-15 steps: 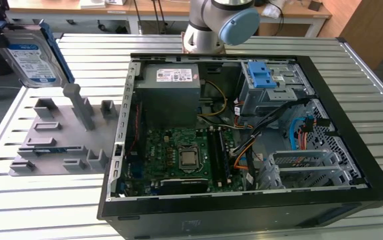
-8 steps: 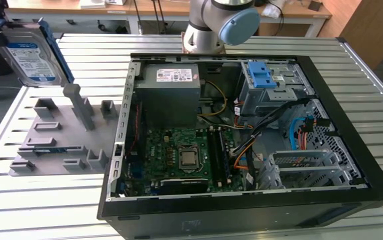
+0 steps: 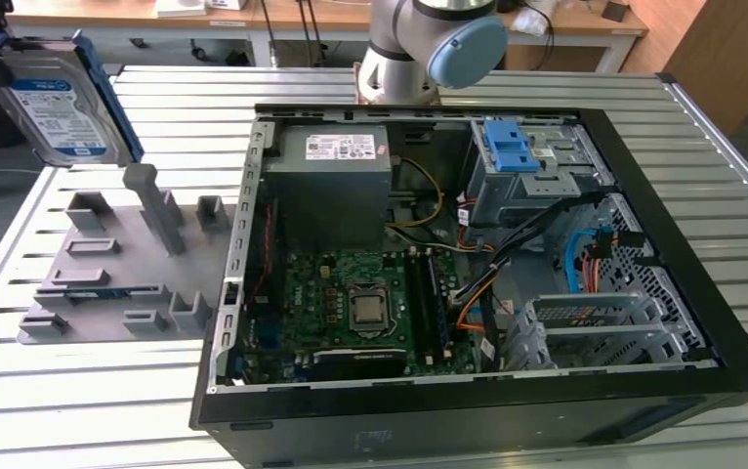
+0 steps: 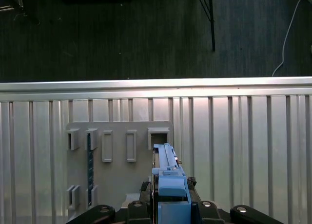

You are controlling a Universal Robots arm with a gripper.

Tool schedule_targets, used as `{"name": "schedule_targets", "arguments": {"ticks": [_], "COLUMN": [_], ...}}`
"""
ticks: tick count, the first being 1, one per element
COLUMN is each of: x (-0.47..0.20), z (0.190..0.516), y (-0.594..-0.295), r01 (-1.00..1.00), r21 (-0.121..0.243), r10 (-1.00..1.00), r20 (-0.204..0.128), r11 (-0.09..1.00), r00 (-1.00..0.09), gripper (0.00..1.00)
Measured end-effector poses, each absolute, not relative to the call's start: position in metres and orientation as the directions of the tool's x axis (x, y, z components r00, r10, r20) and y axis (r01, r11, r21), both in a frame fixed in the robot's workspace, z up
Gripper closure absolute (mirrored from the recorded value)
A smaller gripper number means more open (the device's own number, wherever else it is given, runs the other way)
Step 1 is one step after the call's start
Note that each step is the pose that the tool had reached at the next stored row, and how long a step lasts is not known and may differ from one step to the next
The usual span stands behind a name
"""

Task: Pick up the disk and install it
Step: 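Pick up the disk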

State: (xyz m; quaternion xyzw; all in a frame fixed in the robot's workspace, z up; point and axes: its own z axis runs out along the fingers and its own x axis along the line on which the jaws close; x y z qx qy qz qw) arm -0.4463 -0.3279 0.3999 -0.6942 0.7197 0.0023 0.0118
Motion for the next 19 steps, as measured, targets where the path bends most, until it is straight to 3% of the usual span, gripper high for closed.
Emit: {"name": "schedule_targets", "arguments": {"ticks": [19], "x": [-0.4464], "z": [0.4090], "y": [-0.3279], "r01": [-0.999], "r21": [-0.014], "r10": [-0.999], "r20": [-0.020], "r11": [0.036], "r00": [-0.036], "gripper": [0.64]}}
